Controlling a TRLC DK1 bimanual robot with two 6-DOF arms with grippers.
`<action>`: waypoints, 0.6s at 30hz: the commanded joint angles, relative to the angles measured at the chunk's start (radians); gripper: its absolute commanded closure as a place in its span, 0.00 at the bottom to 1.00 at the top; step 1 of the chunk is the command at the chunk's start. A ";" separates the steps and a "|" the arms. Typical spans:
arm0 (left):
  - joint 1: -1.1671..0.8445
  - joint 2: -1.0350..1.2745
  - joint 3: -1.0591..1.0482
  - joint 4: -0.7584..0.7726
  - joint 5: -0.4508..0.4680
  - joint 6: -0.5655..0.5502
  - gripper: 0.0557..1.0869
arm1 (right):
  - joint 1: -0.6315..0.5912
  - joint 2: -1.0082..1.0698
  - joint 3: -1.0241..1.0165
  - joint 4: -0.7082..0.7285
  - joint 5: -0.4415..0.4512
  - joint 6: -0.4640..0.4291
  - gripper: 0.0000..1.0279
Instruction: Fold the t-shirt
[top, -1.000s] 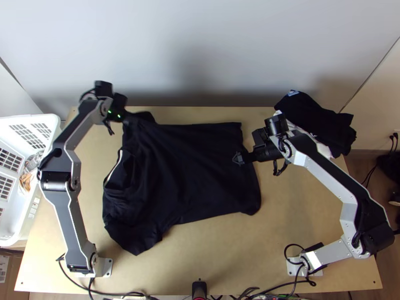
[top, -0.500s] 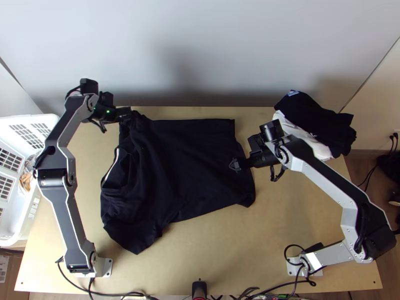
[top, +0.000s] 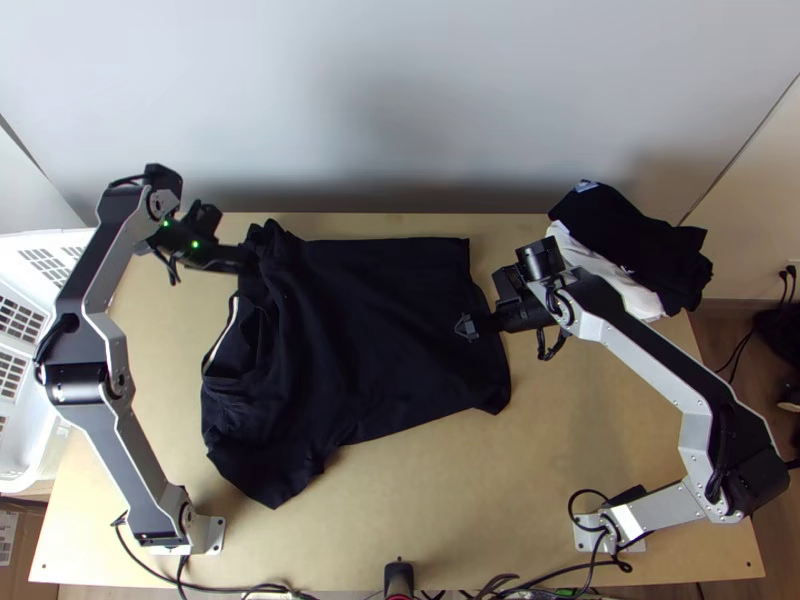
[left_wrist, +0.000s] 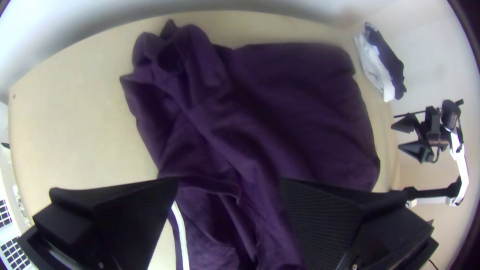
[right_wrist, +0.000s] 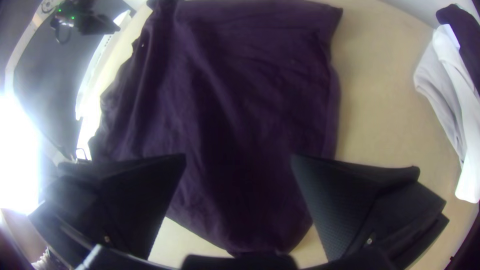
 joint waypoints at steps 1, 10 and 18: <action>0.036 -0.078 -0.131 -0.043 0.116 0.080 0.05 | 0.001 -0.003 0.002 0.001 0.000 0.006 0.05; -0.007 -0.026 -0.283 0.156 0.119 0.060 0.05 | -0.005 -0.055 -0.040 0.001 0.000 0.007 0.05; -0.009 0.034 -0.283 0.261 0.035 0.080 0.05 | -0.023 -0.078 -0.086 0.001 0.001 0.006 0.05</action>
